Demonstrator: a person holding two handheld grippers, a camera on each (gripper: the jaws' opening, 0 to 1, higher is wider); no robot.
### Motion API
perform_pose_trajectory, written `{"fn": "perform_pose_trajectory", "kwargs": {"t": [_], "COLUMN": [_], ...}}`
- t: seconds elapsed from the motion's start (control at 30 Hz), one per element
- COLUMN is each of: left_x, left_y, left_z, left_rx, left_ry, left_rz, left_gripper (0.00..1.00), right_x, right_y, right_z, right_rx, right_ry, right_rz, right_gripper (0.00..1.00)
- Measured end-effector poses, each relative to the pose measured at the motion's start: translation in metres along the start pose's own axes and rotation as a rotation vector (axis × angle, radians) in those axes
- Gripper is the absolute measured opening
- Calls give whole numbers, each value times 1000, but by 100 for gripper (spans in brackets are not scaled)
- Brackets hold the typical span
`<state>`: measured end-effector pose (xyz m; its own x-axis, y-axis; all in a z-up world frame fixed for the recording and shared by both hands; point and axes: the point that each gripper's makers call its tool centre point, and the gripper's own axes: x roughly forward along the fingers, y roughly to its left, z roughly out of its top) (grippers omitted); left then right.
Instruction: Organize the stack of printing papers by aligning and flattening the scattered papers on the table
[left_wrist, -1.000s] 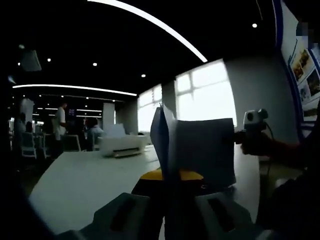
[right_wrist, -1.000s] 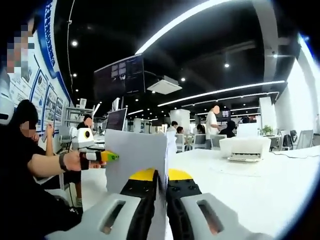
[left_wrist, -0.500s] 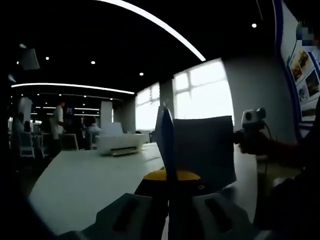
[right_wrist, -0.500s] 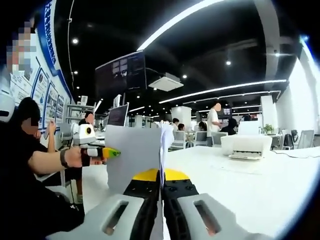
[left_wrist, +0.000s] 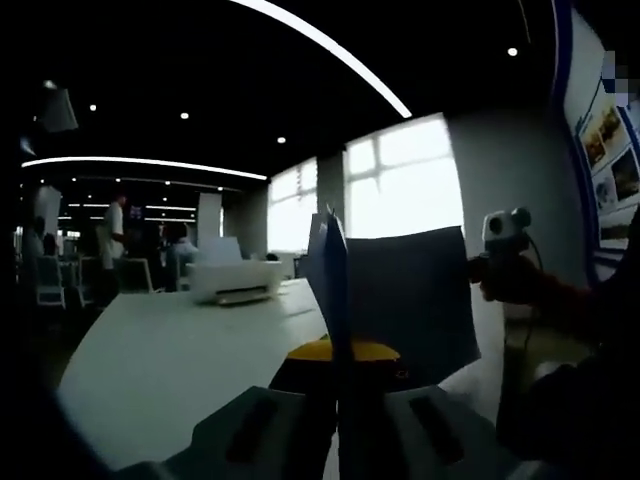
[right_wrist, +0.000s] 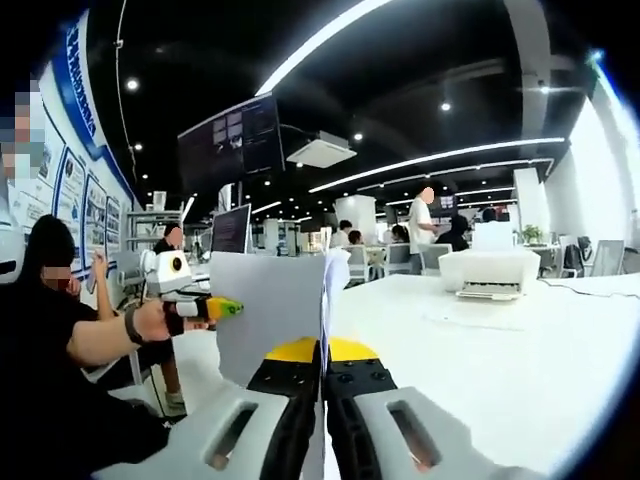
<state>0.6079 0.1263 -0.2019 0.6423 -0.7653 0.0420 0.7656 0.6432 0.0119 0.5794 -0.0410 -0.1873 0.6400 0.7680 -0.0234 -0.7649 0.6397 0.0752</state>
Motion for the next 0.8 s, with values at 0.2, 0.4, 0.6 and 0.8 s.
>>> {"fn": "perform_pose_trajectory", "kwargs": {"t": [0.2,0.4,0.6,0.8], "left_x": [0,0,4,10], "left_y": [-9,-11,-8,-2], "left_z": [3,7,-7,-14], "left_rx": [-76,-248,-323,-364], "left_ry": [18,15,52,52], "left_rz": [-21,-52,-66,-52], "left_gripper": [6,6,6,6], "right_x": [-3,-8,-8,-2], "right_y": [-15,-21,-28,-37], "right_z": [1,6,-3,-10], "right_rx": [83,199,262,277], "right_ry": [21,10,48,60], "right_rz": [-4,35,28,4], "right_gripper": [0,0,0,0]}}
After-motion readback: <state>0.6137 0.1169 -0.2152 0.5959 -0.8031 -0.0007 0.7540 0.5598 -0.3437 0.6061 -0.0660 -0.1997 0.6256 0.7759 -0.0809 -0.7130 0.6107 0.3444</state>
